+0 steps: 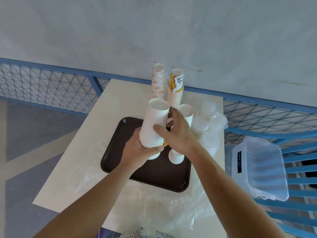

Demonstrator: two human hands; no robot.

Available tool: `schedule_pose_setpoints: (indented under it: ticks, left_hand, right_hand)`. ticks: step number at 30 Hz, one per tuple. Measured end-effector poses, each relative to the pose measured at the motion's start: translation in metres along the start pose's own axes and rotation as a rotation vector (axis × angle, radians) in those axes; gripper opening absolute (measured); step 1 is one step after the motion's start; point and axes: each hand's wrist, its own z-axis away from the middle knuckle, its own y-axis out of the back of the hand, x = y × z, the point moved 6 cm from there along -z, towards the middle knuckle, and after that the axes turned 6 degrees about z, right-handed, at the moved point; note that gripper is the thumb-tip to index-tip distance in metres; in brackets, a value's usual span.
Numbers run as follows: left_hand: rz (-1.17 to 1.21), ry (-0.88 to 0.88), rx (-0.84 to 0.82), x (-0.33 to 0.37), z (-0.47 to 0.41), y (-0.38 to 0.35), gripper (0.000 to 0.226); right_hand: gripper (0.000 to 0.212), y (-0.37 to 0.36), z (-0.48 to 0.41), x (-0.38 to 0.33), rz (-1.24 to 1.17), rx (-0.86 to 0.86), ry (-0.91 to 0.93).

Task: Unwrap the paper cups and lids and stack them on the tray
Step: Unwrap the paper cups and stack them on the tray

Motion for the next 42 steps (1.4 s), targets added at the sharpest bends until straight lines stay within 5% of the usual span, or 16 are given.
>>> schedule_pose_setpoints:
  ticks: [9, 42]
  left_hand:
    - [0.011, -0.018, 0.024, 0.007, 0.01, 0.008, 0.09]
    - [-0.058, -0.059, 0.041, 0.001, 0.006, 0.014, 0.082]
  right_hand:
    - [0.08, -0.025, -0.007, -0.003, 0.004, -0.042, -0.113]
    - [0.064, 0.017, -0.013, -0.022, -0.111, 0.294, -0.145]
